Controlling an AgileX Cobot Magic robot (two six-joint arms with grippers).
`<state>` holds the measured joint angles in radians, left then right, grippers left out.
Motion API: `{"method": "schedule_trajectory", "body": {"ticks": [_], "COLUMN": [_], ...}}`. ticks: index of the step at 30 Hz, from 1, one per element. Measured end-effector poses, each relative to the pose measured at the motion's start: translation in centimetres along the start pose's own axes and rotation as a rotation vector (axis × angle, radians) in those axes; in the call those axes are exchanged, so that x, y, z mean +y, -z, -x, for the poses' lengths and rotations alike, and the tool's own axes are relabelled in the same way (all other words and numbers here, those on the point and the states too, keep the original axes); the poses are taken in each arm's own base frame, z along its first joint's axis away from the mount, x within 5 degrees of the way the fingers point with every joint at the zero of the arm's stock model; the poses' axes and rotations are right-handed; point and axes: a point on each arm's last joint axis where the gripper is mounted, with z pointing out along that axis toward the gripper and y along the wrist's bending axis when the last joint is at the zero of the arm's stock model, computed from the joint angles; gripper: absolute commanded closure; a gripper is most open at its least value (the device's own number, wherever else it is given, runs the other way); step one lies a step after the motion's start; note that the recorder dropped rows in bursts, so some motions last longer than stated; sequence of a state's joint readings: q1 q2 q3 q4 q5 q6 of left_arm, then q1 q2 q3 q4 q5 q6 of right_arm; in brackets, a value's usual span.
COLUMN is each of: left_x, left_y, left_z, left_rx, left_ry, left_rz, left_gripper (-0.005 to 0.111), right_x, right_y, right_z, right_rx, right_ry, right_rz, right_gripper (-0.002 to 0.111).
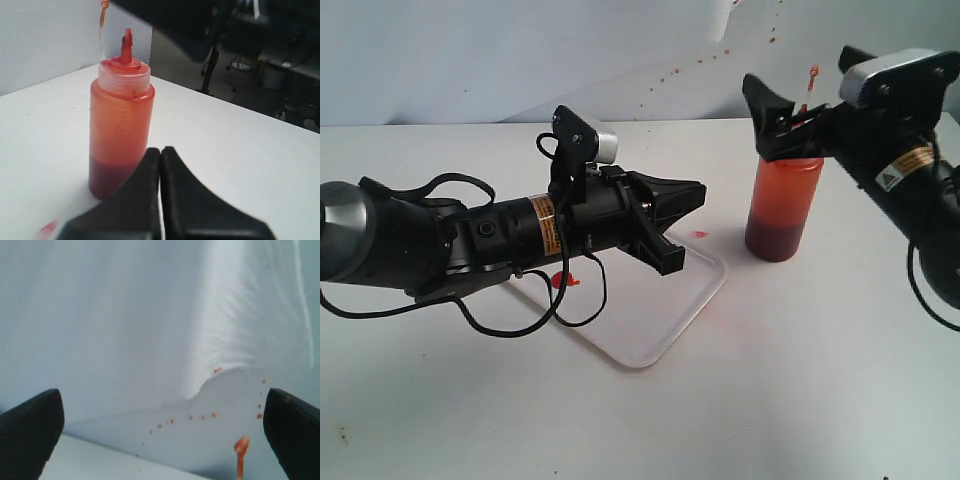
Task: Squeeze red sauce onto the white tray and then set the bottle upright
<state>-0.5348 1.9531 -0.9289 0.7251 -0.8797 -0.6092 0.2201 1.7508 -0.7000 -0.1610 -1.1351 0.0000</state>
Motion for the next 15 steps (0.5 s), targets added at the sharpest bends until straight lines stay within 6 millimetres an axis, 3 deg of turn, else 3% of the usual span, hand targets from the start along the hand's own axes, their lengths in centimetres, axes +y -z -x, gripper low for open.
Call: {"method": "schedule_trajectory", "body": {"ticks": [5, 8, 15], "left_x": [0.0, -0.2, -0.5], "left_y": [0.0, 0.0, 0.1], "left_z": [0.0, -0.1, 0.2], "left_rx": [0.001, 0.010, 0.019], "left_ry": [-0.002, -0.011, -0.004], "left_rz": [-0.005, -0.019, -0.045], "left_gripper": [0.106, 0.106, 0.107], "right_x": [-0.2, -0.3, -0.7], "right_y": [2.3, 4.2, 9.2], "right_z": [5.1, 8.4, 14.5], "right_rx": [-0.105, -0.139, -0.076], "right_ry": [0.009, 0.042, 0.067], "right_rz": [-0.030, -0.048, -0.122], "right_gripper": [0.011, 0.028, 0.096]}}
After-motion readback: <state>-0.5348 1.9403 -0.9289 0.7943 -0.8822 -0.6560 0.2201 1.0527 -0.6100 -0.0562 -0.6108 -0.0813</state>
